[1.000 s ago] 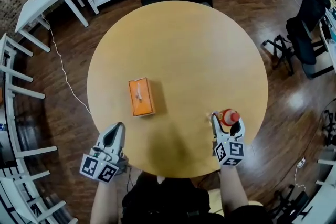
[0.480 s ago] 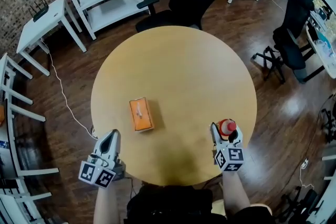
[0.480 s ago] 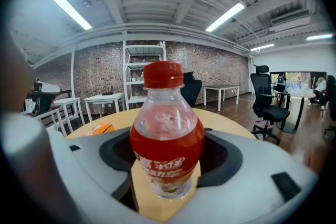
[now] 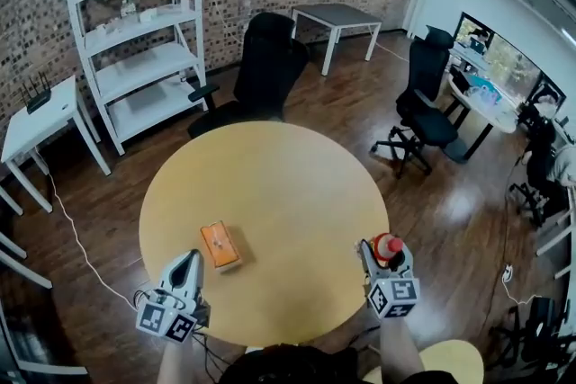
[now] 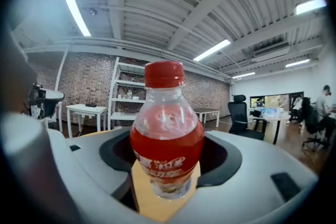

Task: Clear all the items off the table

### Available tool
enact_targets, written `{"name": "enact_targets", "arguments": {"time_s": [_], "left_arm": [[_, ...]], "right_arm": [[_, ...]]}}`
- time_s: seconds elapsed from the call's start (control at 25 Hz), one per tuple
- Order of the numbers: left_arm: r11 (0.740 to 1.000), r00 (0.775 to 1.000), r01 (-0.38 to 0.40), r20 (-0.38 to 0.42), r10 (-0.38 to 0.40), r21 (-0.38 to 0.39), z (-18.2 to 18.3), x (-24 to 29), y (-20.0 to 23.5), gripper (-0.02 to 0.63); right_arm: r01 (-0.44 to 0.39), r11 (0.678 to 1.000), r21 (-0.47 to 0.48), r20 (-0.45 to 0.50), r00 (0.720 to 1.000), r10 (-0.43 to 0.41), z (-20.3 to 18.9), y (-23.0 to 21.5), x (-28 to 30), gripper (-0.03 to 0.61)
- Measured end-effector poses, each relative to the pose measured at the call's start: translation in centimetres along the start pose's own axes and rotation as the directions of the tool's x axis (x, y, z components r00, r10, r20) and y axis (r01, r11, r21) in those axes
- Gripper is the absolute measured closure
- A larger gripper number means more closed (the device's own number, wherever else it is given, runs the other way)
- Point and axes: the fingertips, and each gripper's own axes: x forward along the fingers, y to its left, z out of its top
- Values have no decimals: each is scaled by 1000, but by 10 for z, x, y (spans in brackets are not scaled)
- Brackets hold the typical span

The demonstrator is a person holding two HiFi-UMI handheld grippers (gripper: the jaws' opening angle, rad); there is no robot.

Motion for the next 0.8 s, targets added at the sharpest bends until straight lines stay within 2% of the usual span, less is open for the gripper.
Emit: {"name": "enact_targets", "arguments": {"time_s": [0.16,0.32,0.48,0.6,0.68,0.8], "left_arm": [[988,989,144,-29,-145,-55,-26,13,-32,623],[954,957,275,-65,-284,-117,-57,32,-74,623],[897,899,421,-70,-433,-136,-67,51,-140,623],[844,843,516,-87,-531,-147,-77,57,-193,623],[809,809,563,-88,-581,-168,-87,56,-231,623],[781,778,596,-105,-619,-188,-110,48,-289,623]], "right_arm": [[195,981,5,-16,981,-194,-15,-44,-83,262],[368,930,18,-47,929,-367,-44,-81,-174,262],[528,847,60,-26,849,-528,-56,-121,-261,262],[615,781,107,-6,786,-618,-64,-143,-321,262],[652,749,115,-2,754,-656,-71,-154,-363,262],[700,709,87,-25,713,-701,-89,-175,-429,262]]}}
